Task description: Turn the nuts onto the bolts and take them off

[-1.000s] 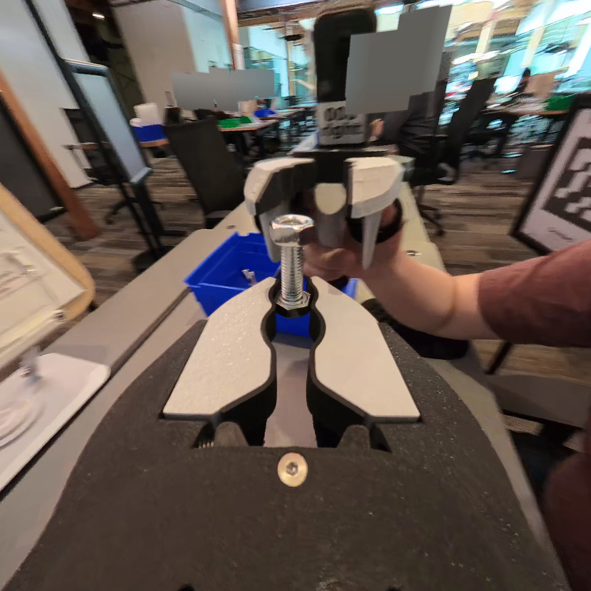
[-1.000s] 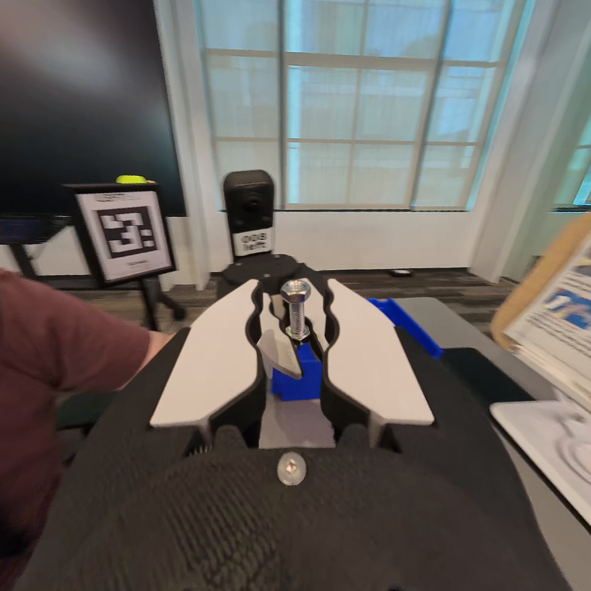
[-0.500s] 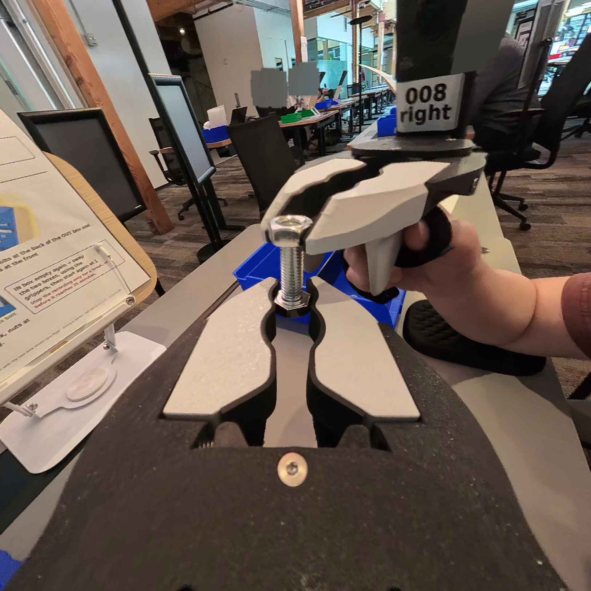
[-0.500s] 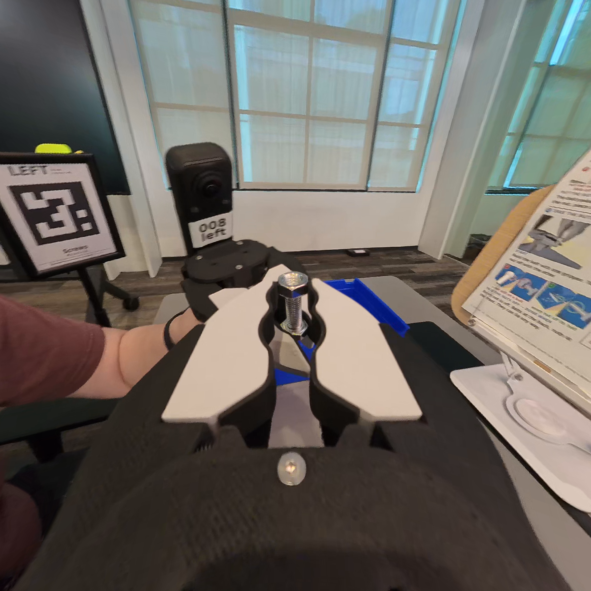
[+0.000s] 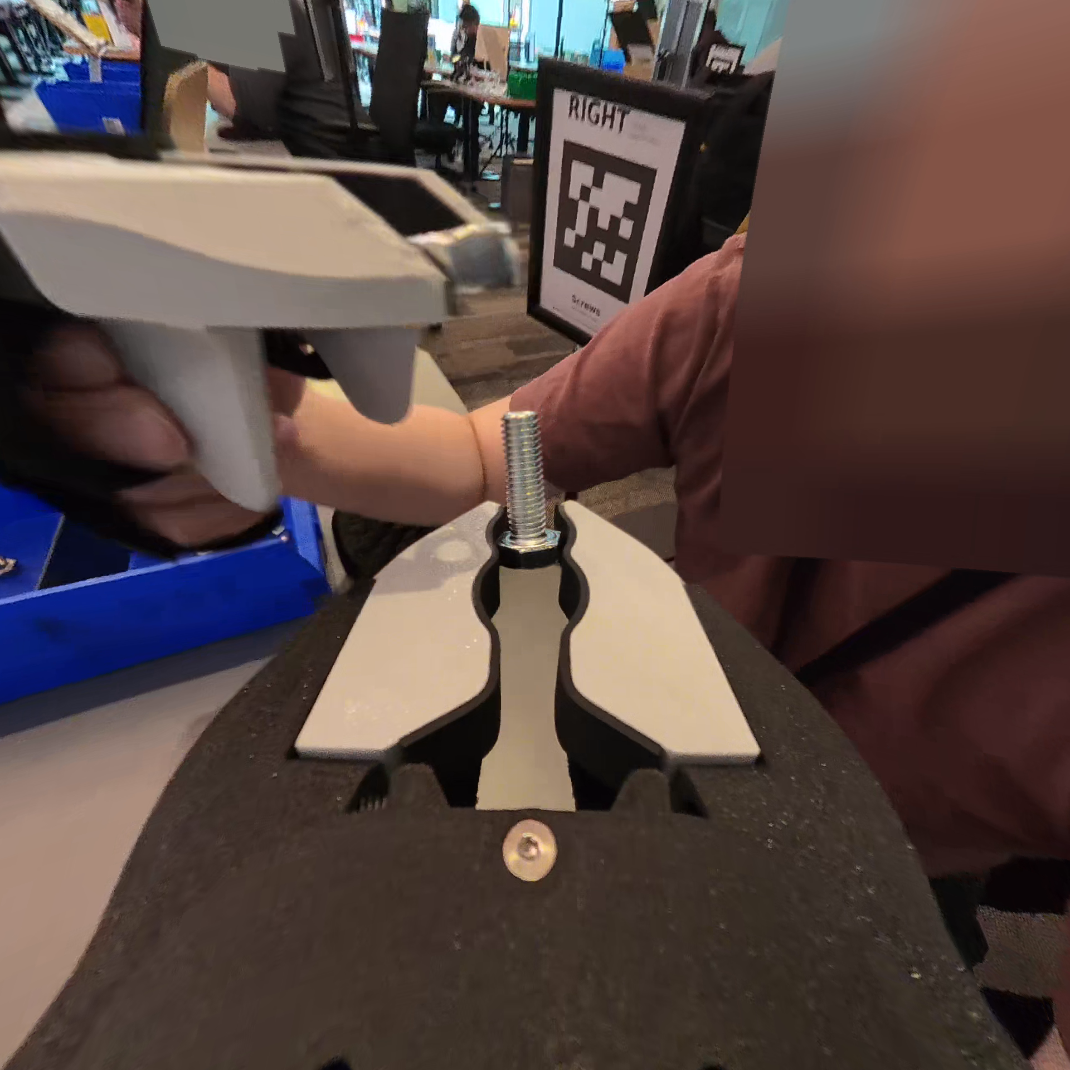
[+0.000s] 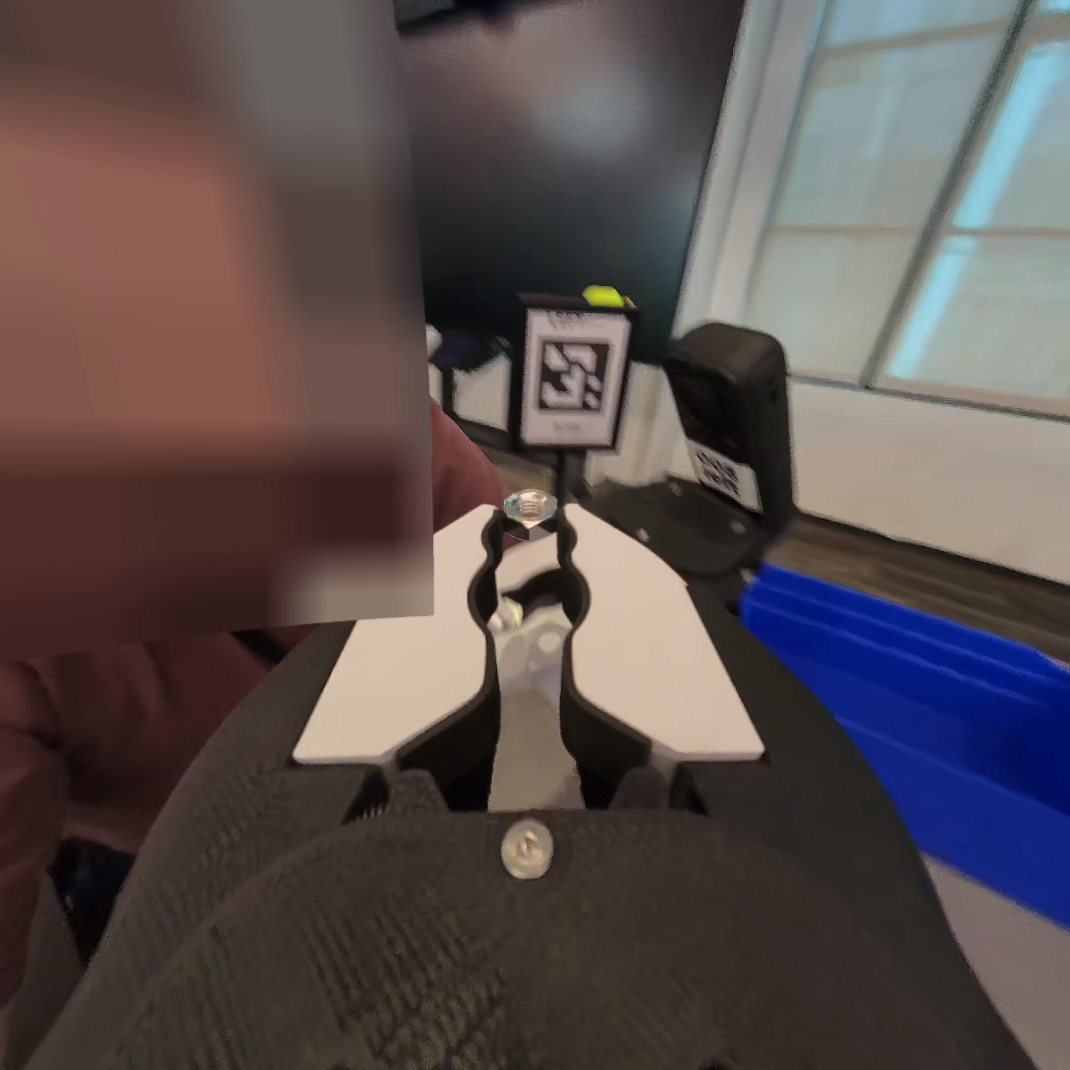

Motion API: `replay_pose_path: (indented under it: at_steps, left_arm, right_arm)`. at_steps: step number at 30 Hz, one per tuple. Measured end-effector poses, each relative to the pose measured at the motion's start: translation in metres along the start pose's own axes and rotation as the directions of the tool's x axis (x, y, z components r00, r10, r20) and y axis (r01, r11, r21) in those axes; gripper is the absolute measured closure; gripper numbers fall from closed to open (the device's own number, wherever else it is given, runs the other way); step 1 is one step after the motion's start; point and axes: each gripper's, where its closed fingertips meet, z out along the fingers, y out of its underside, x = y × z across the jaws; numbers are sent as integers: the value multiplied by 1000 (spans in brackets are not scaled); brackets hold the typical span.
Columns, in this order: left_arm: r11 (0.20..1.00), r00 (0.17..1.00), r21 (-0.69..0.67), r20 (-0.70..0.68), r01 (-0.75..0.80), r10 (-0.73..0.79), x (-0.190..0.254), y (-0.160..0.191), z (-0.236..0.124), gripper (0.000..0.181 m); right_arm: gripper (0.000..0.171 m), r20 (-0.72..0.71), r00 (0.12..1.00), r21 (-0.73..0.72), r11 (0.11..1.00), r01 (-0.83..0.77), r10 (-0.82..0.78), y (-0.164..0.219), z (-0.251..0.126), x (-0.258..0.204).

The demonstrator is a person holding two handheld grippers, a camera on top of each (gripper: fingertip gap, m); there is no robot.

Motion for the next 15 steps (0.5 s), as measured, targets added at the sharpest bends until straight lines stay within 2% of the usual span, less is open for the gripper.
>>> replay_pose_path:
  at_steps: [1,2,3,4,6,8,10,12,15]
  left_arm:
    - [1000,1000,-7,17,-4,4,-2,1,-1,166]
    - [1000,999,-8,42,-9,9,-5,0,-4,166]
    - [1000,998,-7,68,-8,8,-7,-1,-8,166]
    - [1000,995,-5,97,-2,3,-10,-3,-14,166]
    - [1000,987,-7,163,4,-3,-17,-4,-25,166]
    - [1000,984,18,179,13,-16,-20,-9,-34,166]
    - [999,983,44,182,15,-23,-20,-12,-41,166]
    - [999,980,49,199,19,-29,-22,-13,-47,166]
    - [998,978,53,207,25,-36,-24,-13,-52,166]
  right_arm:
    - [153,-70,997,-91,996,17,-24,4,-13,2]
    - [153,-175,983,-228,974,9,-50,15,-33,7]
    - [153,-347,931,-392,920,-33,-114,30,-65,20]
    - [153,-503,842,-530,839,-123,-194,47,-107,28]
    - [153,-673,711,-632,659,-407,-205,90,-187,12]
    - [153,-773,633,-560,509,-654,-36,137,-235,-20]
    - [152,-820,557,-477,379,-793,132,177,-260,-41]
    - [152,-837,487,-430,248,-868,251,208,-271,-52]
    - [152,-846,400,-388,108,-915,352,235,-273,-59]
